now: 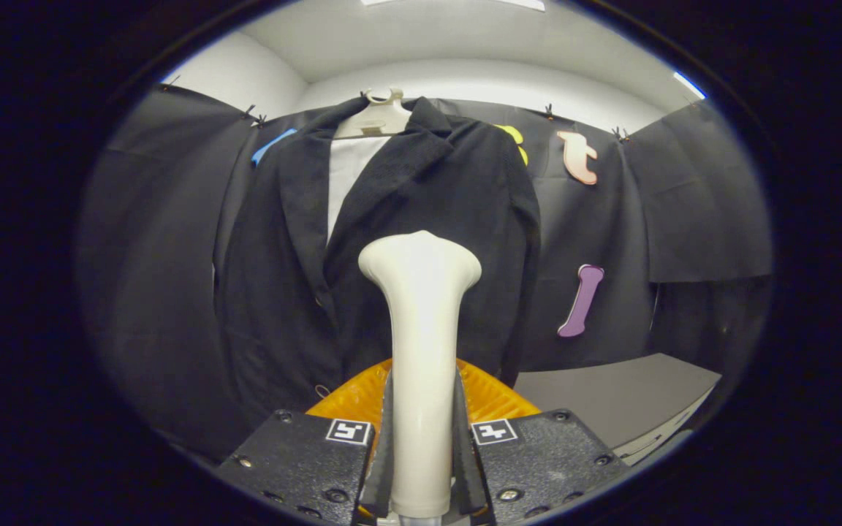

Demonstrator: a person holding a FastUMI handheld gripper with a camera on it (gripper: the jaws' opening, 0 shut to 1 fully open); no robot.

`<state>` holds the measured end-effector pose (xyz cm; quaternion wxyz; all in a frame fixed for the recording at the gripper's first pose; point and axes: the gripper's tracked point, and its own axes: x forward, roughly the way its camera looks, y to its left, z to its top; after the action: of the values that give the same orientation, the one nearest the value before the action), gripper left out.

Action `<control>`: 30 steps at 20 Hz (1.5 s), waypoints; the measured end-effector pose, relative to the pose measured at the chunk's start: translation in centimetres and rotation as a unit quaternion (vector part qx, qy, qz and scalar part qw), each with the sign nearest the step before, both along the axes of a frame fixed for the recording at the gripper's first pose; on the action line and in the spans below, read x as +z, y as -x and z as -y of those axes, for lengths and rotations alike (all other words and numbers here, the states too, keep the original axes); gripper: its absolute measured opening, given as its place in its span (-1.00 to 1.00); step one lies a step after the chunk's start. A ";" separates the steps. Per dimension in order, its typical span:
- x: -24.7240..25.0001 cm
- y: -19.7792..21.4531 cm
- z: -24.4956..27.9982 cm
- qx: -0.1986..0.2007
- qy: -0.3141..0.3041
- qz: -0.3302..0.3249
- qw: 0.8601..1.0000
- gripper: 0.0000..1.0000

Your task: Iron the clothes twice with a garment steamer, once on the left side and once on the right side.

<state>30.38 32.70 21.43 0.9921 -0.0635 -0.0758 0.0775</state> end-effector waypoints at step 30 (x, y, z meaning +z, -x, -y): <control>-19.4 2.4 4.0 -0.035 0.088 -0.160 0.983 -0.26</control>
<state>27.94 28.70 2.00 0.9841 -0.1397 0.0930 0.0582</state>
